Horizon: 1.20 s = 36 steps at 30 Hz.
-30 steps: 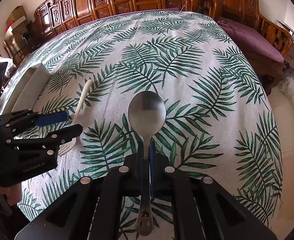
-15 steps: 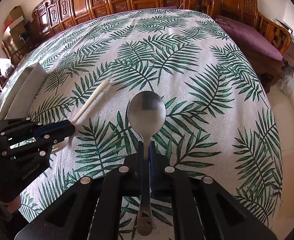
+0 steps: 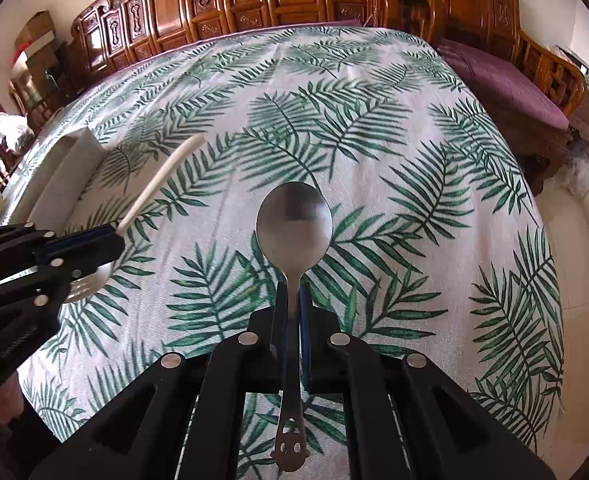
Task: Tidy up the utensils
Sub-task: 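Carry the fork to the grey tray with the left tool and lower it in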
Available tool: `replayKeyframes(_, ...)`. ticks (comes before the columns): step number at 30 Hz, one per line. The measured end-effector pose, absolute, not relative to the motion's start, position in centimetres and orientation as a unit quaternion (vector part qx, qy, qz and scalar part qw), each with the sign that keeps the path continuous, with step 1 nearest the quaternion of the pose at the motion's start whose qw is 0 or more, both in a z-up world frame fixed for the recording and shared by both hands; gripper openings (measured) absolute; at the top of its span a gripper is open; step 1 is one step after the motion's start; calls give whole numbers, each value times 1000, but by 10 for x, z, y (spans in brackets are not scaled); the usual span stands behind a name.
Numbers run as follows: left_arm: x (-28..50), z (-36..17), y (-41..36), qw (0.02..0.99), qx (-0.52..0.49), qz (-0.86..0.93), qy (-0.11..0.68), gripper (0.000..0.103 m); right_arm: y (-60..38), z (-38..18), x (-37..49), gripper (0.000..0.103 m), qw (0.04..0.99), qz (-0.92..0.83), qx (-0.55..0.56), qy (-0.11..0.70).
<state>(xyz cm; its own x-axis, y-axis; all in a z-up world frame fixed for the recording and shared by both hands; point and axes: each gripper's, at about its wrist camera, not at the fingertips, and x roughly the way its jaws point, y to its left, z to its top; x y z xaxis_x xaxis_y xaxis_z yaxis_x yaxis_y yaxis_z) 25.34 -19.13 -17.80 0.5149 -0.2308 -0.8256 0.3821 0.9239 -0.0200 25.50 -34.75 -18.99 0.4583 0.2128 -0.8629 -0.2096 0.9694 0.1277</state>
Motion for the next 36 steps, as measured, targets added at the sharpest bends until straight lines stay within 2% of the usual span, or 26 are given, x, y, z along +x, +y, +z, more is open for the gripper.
replayKeyframes(19, 203, -121, -123, 888, 69, -168, 423, 5, -302, -149, 242, 7, 864, 162, -30, 477)
replayKeyframes(36, 220, -87, -9, 902, 24, -125, 412, 5, -211, -88, 255, 7, 864, 204, -37, 459)
